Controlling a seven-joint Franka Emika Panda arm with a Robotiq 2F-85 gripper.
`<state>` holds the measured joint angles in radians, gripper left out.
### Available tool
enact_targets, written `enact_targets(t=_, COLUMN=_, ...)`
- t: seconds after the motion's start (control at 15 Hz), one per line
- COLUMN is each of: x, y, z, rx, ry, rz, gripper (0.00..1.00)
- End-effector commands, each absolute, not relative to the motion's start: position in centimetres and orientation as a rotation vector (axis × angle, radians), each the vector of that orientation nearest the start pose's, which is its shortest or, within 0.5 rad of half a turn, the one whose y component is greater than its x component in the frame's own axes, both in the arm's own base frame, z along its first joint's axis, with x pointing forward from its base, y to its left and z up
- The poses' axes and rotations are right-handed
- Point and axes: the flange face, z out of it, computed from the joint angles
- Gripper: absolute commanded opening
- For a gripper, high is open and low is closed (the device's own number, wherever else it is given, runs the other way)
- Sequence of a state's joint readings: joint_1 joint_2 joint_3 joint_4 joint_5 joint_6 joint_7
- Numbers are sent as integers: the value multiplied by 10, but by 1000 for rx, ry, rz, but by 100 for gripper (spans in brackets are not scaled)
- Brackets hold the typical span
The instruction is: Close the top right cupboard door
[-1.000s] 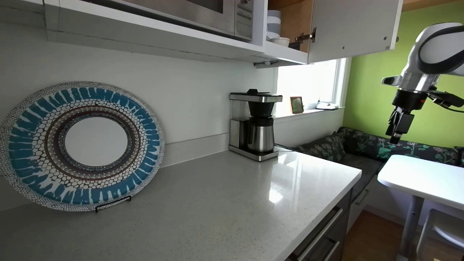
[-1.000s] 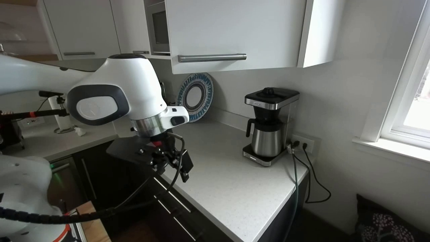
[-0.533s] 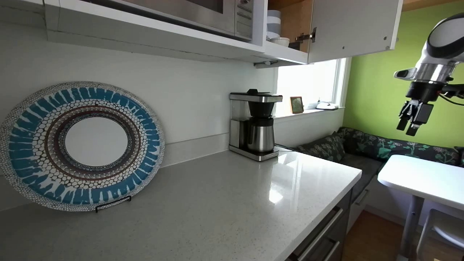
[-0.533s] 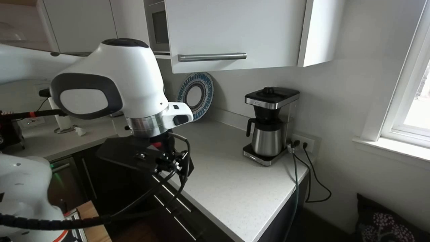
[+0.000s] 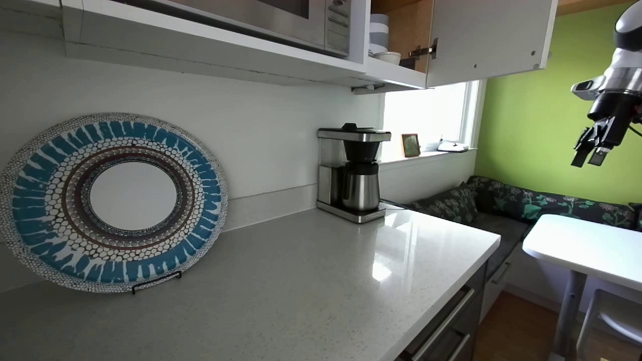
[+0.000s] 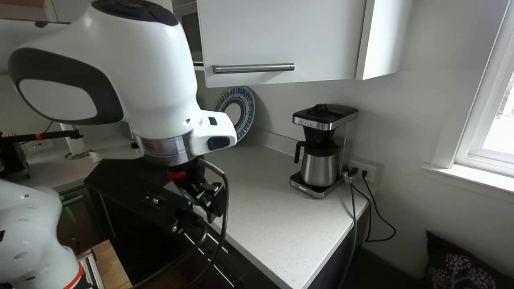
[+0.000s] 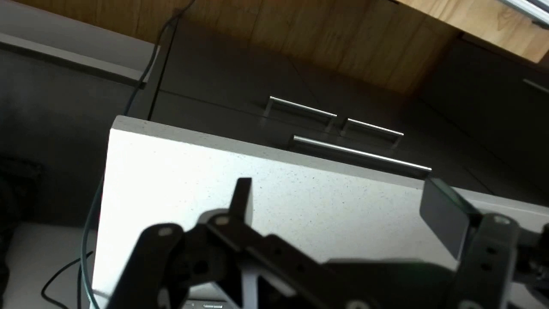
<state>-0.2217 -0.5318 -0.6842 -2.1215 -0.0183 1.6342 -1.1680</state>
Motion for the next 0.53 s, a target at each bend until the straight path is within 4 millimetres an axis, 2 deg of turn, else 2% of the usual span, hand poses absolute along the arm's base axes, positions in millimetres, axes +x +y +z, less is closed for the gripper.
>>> enact_targets(t=0.0, x=220, y=-366, z=566, rx=-2865, ry=-487, rz=-328, gripper=100)
enact_targets(t=0.27, x=224, y=-362, z=569, rx=-2828, ry=-493, rz=-337, gripper=100)
enact_targets(t=0.47, x=214, y=-368, z=591, rx=-2699, ry=-434, rz=-411, gripper=100)
